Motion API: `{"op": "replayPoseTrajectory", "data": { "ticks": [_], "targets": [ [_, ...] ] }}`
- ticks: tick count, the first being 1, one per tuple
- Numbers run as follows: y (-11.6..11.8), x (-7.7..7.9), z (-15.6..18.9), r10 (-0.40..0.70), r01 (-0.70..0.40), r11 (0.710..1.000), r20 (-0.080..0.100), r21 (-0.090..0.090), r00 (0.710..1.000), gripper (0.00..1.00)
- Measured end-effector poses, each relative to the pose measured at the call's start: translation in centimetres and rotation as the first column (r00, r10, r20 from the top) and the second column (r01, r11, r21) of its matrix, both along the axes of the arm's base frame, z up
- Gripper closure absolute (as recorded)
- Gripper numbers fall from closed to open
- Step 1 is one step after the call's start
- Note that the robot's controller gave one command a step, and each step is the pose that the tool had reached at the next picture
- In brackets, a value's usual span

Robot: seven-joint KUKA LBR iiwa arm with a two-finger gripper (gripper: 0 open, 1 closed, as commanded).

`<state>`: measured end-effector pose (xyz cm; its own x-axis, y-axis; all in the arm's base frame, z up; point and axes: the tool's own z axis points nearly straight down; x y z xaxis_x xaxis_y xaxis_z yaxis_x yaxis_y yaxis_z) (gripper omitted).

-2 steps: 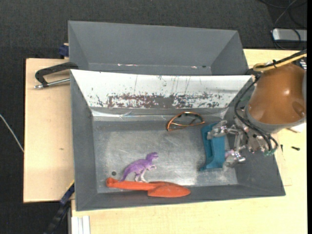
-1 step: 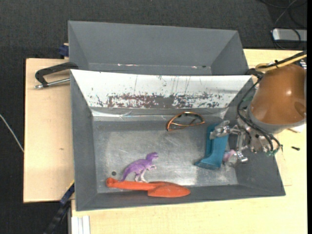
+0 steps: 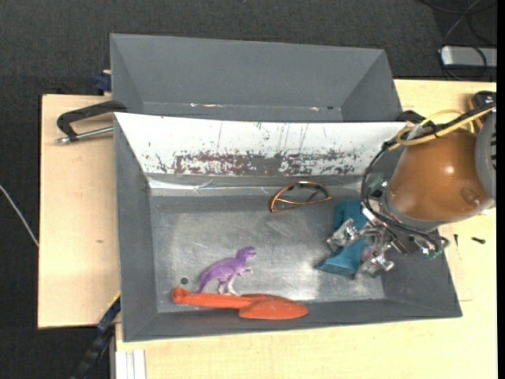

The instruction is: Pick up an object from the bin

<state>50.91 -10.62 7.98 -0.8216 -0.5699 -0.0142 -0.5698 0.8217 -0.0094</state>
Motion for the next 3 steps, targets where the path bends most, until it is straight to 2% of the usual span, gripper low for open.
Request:
{"op": "replayPoseTrajectory", "data": {
  "ticks": [1, 2, 3],
  "targets": [
    [0.0, 0.0, 0.0, 0.0, 0.0, 1.0, 0.0, 0.0, 1.0, 1.0],
    [0.3, 0.7, 9.3, -0.014, 0.014, 1.0, -0.02, 0.002, 1.0, 1.0],
    [0.3, 0.7, 9.3, -0.014, 0.014, 1.0, -0.02, 0.002, 1.0, 1.0]
  ]
}}
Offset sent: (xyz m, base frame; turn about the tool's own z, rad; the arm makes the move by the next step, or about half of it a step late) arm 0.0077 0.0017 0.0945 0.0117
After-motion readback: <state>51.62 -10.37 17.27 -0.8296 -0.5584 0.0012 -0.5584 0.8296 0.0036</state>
